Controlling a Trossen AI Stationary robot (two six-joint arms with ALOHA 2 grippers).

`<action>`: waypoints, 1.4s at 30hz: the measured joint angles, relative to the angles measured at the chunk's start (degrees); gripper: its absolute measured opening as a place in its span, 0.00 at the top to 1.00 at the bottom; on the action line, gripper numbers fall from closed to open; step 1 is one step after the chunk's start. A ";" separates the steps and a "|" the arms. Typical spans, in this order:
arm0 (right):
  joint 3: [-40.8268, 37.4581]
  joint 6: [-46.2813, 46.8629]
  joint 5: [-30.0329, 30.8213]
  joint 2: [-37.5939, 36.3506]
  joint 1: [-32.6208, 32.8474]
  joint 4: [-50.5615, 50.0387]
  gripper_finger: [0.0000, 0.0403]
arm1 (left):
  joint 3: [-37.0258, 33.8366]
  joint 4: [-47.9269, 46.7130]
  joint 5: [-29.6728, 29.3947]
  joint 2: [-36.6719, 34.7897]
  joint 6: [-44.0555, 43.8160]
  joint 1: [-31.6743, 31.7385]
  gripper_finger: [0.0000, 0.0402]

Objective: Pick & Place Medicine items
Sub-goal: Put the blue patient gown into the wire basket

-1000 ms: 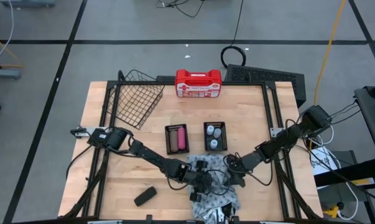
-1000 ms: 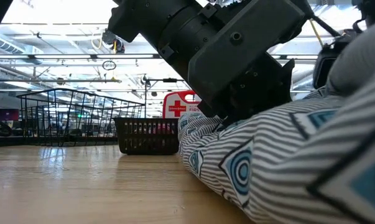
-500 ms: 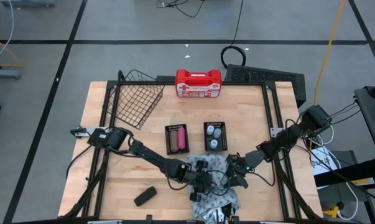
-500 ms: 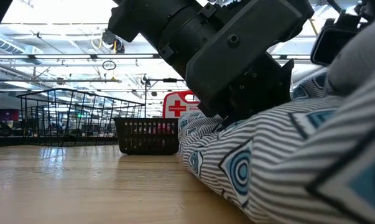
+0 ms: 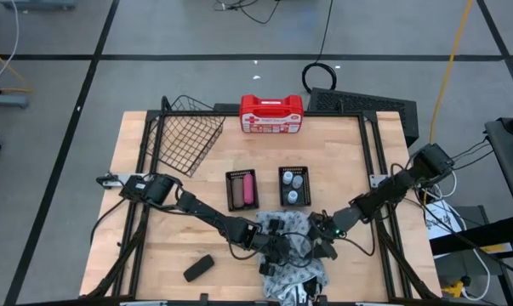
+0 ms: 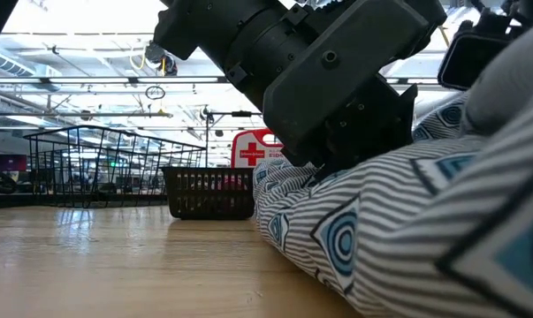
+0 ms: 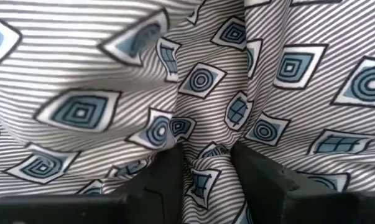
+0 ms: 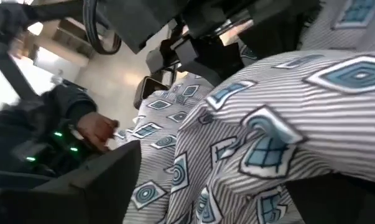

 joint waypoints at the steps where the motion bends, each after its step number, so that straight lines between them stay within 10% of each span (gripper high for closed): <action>1: 0.84 -1.06 0.86 0.00 0.52 -1.53 0.10 | 0.00 0.00 0.01 0.00 -0.01 0.00 0.64; 14: 8.05 5.84 14.47 -0.15 0.04 -30.14 0.07 | 0.00 0.09 0.04 0.00 -1.58 0.00 0.64; 27: 7.92 8.67 11.54 0.01 -0.36 -28.41 0.11 | 0.00 0.07 -0.02 0.00 -2.04 0.00 0.64; 42: 7.68 0.42 8.28 1.13 -0.38 -24.08 0.96 | -0.07 1.00 -0.14 -1.13 0.43 0.00 0.64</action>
